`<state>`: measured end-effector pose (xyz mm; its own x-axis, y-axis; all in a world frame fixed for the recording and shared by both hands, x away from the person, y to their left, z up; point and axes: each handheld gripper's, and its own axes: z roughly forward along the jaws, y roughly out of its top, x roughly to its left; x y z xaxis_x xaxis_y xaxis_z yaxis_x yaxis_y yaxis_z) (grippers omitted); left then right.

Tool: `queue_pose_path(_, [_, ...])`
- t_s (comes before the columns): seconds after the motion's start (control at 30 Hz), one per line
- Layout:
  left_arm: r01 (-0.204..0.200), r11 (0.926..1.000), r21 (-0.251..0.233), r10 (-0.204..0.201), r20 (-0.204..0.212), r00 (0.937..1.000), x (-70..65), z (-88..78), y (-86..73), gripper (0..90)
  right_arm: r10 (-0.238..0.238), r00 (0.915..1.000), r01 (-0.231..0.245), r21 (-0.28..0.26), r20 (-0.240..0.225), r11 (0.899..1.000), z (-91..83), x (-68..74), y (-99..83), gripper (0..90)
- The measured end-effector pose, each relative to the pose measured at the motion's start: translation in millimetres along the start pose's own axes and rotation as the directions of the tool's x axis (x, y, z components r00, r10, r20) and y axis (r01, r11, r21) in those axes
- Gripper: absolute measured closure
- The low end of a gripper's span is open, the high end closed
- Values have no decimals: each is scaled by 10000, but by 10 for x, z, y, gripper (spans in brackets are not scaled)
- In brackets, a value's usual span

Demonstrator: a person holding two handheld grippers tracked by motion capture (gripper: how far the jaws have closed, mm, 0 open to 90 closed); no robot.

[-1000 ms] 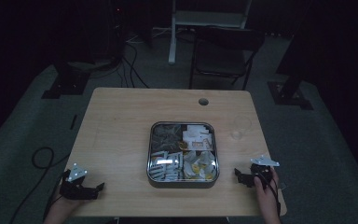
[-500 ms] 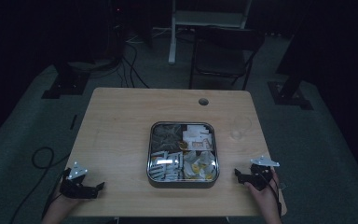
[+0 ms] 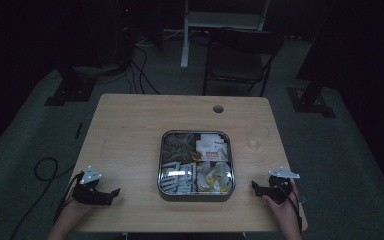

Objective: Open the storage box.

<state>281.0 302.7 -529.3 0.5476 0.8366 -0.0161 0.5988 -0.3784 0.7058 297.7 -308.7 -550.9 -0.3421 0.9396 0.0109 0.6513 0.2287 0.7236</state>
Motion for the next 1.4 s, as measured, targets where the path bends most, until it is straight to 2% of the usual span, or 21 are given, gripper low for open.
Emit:
queue_pose_path(0.37, [-491,9984,-294,506,506,9974,-116,28,225,6,0,10000,0,0,1,10000,0,0,0,113])
queue_pose_path(0.4, [-665,9973,-318,683,586,9959,-143,32,279,6,0,10000,0,-1,1,10000,0,0,0,113])
queue_pose_path(0.5, [-852,9955,-408,880,715,9936,-190,41,361,6,8,10000,-8,-7,0,10000,0,0,0,113])
queue_pose_path(0.73, [-1302,9893,-661,1372,1157,9838,-317,77,543,6,0,10000,0,-3,0,10000,0,0,0,113])
queue_pose_path(0.97, [-1718,9811,-895,1842,1558,9705,-443,143,718,6,4,10000,-4,-2,-2,10000,0,0,0,113])
queue_pose_path(1.4, [-2107,9682,-1347,2358,2115,9485,-603,210,908,7,4,10000,-4,-5,-2,10000,0,0,0,113])
